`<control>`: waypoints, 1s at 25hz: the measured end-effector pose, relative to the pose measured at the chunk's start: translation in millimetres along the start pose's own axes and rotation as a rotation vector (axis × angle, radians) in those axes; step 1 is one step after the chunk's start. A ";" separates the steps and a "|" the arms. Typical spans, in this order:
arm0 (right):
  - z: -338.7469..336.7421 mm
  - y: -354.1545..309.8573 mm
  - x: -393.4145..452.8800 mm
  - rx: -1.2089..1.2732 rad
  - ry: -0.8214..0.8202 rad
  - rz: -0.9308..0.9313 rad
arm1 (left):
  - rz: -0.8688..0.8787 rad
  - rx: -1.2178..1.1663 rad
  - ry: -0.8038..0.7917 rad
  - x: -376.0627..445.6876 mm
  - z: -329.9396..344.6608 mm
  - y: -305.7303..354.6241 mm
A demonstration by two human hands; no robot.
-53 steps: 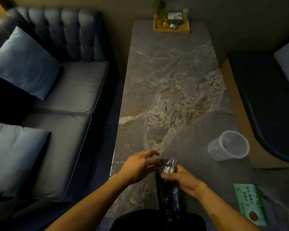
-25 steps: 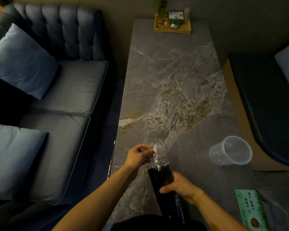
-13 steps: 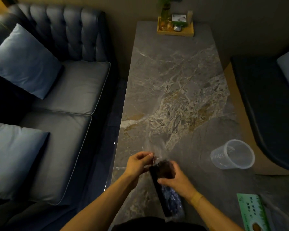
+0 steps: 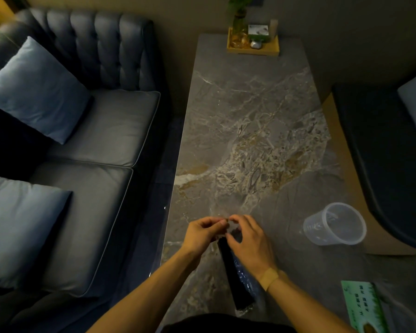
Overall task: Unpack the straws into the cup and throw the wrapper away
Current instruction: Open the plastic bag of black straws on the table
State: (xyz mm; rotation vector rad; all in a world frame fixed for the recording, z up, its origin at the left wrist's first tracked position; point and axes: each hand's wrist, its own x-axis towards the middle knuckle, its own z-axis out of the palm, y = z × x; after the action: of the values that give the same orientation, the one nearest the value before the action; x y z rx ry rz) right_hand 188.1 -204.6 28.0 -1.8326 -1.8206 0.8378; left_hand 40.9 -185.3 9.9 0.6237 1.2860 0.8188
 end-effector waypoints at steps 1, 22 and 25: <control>-0.6 0.6 -0.6 -0.004 0.009 -0.002 | 0.002 0.001 -0.011 -0.4 -0.5 -0.6; -55.8 31.1 20.5 0.698 -0.073 0.342 | 0.003 0.031 -0.017 4.2 -19.0 17.4; -59.3 27.8 18.5 0.754 -0.067 0.353 | 0.006 0.022 0.015 4.5 -18.5 18.1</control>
State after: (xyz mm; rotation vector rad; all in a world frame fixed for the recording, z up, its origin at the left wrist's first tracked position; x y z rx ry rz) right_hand 247.9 -180.8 50.3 -1.6175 -0.9850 1.4770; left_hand 19.9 -171.9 18.2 0.6404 1.3083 0.8169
